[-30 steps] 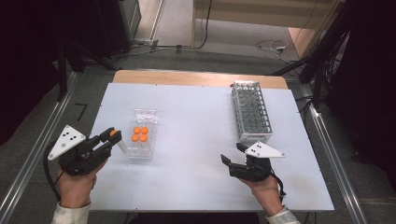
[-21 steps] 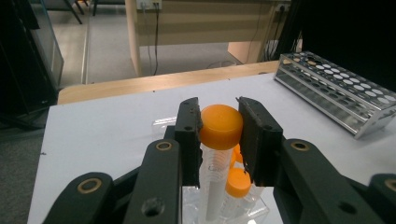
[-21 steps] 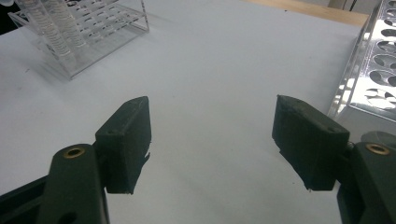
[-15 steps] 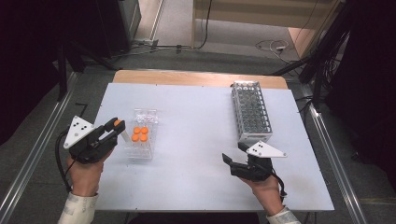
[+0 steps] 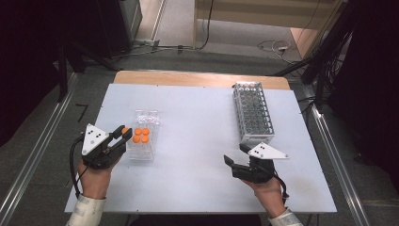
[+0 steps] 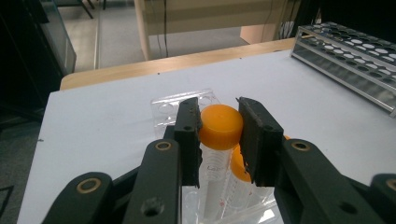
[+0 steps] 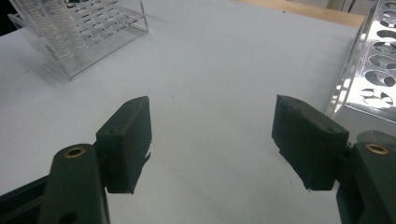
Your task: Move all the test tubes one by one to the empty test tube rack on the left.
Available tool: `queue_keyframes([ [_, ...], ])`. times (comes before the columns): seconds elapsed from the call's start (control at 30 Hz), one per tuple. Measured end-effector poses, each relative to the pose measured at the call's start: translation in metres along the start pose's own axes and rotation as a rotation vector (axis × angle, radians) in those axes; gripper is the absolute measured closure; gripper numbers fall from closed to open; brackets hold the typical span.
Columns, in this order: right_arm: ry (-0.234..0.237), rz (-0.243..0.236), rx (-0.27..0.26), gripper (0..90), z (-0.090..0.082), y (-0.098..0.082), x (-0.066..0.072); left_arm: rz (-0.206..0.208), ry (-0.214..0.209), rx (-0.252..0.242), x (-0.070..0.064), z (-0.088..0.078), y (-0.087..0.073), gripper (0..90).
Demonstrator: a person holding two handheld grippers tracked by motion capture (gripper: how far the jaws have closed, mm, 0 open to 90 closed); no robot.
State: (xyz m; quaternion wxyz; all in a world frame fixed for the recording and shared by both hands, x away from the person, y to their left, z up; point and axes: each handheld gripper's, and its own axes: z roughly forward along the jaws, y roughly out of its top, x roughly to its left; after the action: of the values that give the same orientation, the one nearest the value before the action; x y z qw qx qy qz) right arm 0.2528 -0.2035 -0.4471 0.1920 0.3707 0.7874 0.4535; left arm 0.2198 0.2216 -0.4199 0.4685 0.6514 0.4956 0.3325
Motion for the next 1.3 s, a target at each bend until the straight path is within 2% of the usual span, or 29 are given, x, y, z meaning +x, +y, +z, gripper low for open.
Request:
queue_keyframes([
  [0.23,-0.001,0.000,0.000,27.0,0.000,0.000,0.000,-0.032,-0.012,0.002,0.003,0.000,-0.004,68.4],
  [0.77,-0.003,0.003,0.003,27.0,0.001,0.000,-0.001,-0.057,-0.040,-0.009,0.002,-0.002,-0.004,59.7],
  [1.13,-0.029,0.023,-0.004,26.9,-0.004,-0.001,-0.010,-0.105,-0.026,-0.005,0.000,-0.008,-0.005,31.7],
  [1.3,-0.065,0.044,-0.013,26.9,-0.011,-0.004,-0.022,-0.117,-0.027,-0.002,-0.003,-0.013,-0.009,26.1],
])
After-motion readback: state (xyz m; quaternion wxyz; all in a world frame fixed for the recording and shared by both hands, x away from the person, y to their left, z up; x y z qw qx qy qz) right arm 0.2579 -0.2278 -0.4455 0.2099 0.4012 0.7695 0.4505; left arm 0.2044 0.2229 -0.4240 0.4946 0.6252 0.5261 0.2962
